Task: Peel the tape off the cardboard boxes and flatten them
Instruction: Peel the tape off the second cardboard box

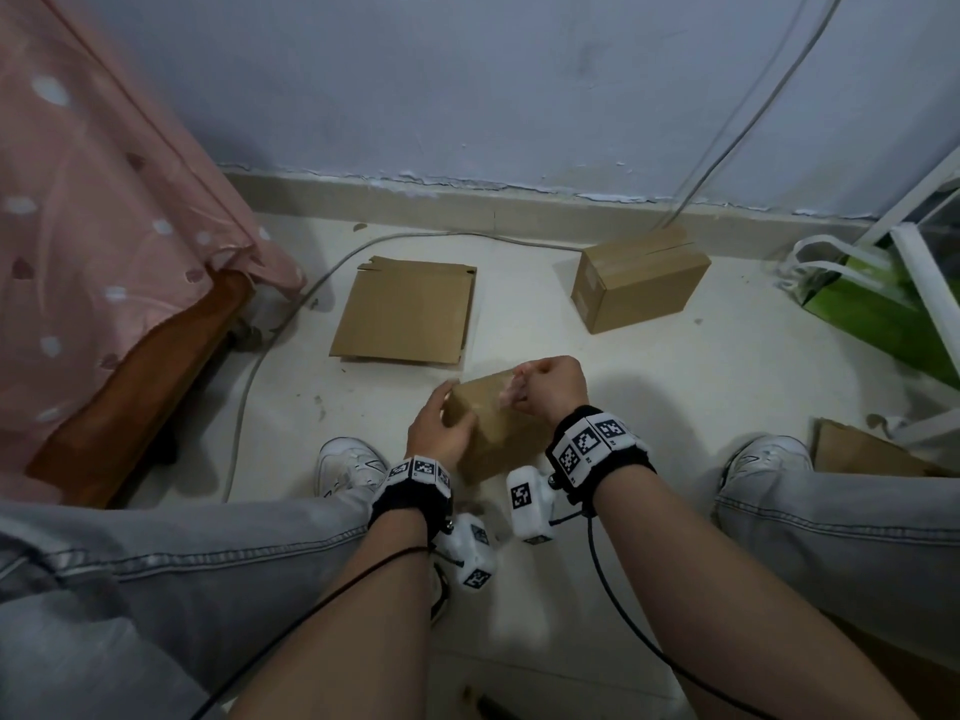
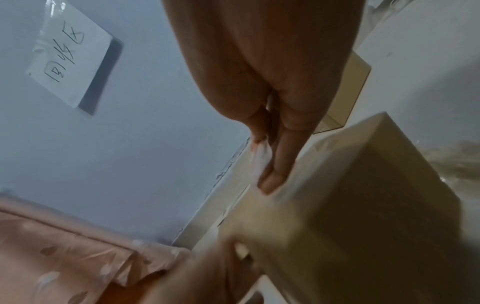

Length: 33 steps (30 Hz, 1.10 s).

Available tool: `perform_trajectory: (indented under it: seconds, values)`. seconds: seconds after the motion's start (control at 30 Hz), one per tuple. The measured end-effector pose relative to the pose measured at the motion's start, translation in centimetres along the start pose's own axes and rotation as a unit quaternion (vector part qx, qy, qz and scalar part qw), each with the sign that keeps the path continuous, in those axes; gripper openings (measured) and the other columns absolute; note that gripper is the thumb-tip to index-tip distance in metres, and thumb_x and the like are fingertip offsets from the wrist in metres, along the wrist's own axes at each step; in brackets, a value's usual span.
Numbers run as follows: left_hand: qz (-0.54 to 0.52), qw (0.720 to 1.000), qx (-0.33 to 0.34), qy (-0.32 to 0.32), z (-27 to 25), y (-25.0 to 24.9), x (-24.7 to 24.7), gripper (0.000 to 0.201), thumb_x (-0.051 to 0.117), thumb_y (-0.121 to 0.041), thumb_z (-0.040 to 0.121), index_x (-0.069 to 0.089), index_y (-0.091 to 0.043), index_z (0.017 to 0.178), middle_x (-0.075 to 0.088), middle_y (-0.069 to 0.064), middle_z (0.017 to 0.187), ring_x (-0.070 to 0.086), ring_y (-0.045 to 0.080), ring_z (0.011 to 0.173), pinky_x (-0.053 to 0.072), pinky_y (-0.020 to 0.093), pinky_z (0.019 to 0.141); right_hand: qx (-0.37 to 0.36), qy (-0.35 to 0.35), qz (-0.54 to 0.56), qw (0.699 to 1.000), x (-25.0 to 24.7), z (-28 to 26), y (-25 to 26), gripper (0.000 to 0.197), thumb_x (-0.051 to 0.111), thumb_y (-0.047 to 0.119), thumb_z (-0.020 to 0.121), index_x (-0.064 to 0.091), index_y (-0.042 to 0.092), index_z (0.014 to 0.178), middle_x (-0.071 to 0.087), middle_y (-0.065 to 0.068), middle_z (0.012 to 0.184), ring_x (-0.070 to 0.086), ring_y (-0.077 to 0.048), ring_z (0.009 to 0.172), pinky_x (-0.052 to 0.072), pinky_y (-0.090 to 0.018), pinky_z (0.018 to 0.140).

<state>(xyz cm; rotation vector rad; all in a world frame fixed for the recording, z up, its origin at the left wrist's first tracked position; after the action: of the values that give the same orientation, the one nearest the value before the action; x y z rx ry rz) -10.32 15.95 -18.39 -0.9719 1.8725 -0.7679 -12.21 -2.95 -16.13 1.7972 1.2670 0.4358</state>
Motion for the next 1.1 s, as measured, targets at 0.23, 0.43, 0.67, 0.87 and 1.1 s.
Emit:
perform_trajectory:
  seconds: [0.23, 0.43, 0.67, 0.87, 1.1]
  values:
    - [-0.04, 0.999, -0.001, 0.028, 0.0, 0.6, 1.6, 0.085, 0.073, -0.021, 0.081, 0.025, -0.034, 0.15, 0.029, 0.007, 0.15, 0.036, 0.025, 0.136, 0.037, 0.033, 0.103, 0.006, 0.086, -0.024, 0.996, 0.3, -0.1, 1.4, 0.019, 0.05, -0.002, 0.094, 0.061, 0.005, 0.08, 0.071, -0.018, 0.084, 0.073, -0.029, 0.076, 0.061, -0.046, 0.078]
    - [0.181, 0.979, 0.063, 0.062, 0.7, -3.0, 2.8, 0.133, 0.086, -0.044, 0.05, -0.009, -0.06, 0.141, 0.003, -0.011, 0.157, 0.018, 0.027, 0.146, 0.022, 0.056, 0.116, 0.014, 0.069, 0.068, 0.995, 1.8, -0.9, 1.3, 0.031, 0.043, 0.022, 0.105, 0.057, -0.004, 0.094, 0.068, -0.019, 0.08, 0.07, -0.029, 0.069, 0.061, -0.046, 0.077]
    - [0.146, 0.982, 0.118, 0.017, 0.6, -2.5, 1.8, 0.114, 0.084, -0.025, 0.058, 0.015, -0.039, 0.147, 0.016, -0.013, 0.143, 0.034, 0.028, 0.135, 0.041, 0.047, 0.109, -0.114, 0.091, -0.248, 0.958, 2.2, -1.6, 3.3, 0.065, 0.07, 0.069, 0.069, 0.063, 0.005, 0.071, 0.066, -0.008, 0.064, 0.062, -0.021, 0.061, 0.051, -0.034, 0.066]
    - [0.161, 0.977, 0.14, 0.018, 0.3, -3.4, 1.8, 0.105, 0.082, -0.024, 0.056, 0.023, -0.029, 0.144, 0.017, -0.017, 0.14, 0.039, 0.026, 0.131, 0.042, 0.044, 0.107, -0.125, 0.027, -0.351, 0.928, 1.9, -1.3, 3.9, 0.024, 0.072, 0.015, 0.071, 0.052, 0.017, 0.083, 0.061, -0.004, 0.093, 0.06, -0.026, 0.088, 0.055, -0.042, 0.079]
    - [0.144, 0.977, 0.155, 0.024, 0.1, -3.3, 1.9, 0.104, 0.086, -0.03, 0.055, 0.027, -0.03, 0.14, 0.022, -0.013, 0.139, 0.046, 0.022, 0.123, 0.046, 0.039, 0.104, -0.095, 0.029, -0.203, 0.974, 0.2, -0.5, 2.9, 0.026, 0.065, -0.007, 0.078, 0.052, 0.015, 0.084, 0.073, -0.01, 0.075, 0.074, -0.018, 0.061, 0.063, -0.039, 0.068]
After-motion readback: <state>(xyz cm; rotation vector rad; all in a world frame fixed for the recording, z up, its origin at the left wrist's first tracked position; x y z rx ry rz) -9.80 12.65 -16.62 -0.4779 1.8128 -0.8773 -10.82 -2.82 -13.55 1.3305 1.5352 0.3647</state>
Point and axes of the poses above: each hand's wrist, its own z-axis towards the middle knuckle, its own x-axis out of the palm, y = z × x, the point moved 8 cm from there along z, towards the middle knuckle
